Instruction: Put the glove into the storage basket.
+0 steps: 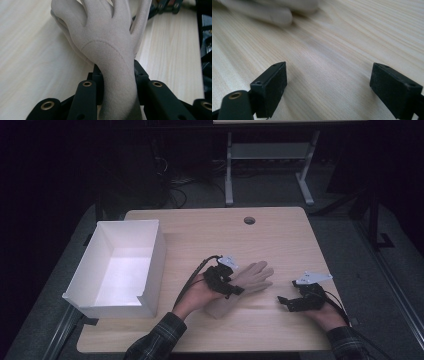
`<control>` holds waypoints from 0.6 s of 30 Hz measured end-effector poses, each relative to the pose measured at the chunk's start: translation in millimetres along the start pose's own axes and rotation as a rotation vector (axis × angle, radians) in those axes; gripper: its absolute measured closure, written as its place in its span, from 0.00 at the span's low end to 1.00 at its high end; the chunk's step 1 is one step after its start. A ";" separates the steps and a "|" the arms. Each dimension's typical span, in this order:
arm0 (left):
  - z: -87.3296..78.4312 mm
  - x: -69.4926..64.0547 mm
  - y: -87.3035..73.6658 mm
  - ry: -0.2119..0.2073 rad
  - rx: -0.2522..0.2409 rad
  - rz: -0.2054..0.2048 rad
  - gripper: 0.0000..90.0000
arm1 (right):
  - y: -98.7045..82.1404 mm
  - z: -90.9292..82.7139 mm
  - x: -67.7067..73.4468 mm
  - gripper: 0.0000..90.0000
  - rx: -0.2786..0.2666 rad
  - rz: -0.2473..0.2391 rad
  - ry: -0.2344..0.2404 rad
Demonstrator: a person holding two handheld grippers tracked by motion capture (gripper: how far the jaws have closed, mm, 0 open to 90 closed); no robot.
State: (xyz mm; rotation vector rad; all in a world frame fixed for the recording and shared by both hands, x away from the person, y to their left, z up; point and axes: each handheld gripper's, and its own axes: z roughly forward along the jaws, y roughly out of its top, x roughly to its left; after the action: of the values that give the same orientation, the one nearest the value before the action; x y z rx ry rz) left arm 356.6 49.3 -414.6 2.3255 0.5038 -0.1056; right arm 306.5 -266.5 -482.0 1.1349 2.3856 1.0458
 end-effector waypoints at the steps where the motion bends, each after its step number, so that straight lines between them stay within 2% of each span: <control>1: -5.8 0.1 2.3 0.012 -0.004 -0.015 0.79 | 0.0 0.0 -0.1 0.15 0.000 -0.001 0.000; 5: -17.9 -0.1 7.4 0.036 -0.013 -0.031 0.79 | 0.0 0.0 -0.2 0.15 0.000 -0.002 0.000; 6: -27.0 0.0 10.7 0.044 -0.020 -0.042 0.79 | 0.0 0.1 -0.2 0.15 -0.001 -0.002 0.000; 8: -31.1 0.0 12.0 0.049 -0.026 -0.047 0.79 | 0.0 0.1 -0.1 0.15 -0.001 -0.001 0.000; 10: -44.4 -0.1 16.2 0.070 -0.027 -0.055 0.79 | 0.0 0.1 -0.2 0.15 -0.001 -0.001 0.000; 18: -68.8 0.9 22.4 0.095 -0.046 -0.077 0.79 | 0.0 0.2 0.1 0.15 -0.003 0.002 0.001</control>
State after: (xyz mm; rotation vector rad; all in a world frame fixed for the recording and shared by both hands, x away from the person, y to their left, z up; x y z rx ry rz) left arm 361.2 82.4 -350.5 2.2750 0.6368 -0.0196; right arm 306.6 -266.3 -482.2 1.1363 2.3828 1.0507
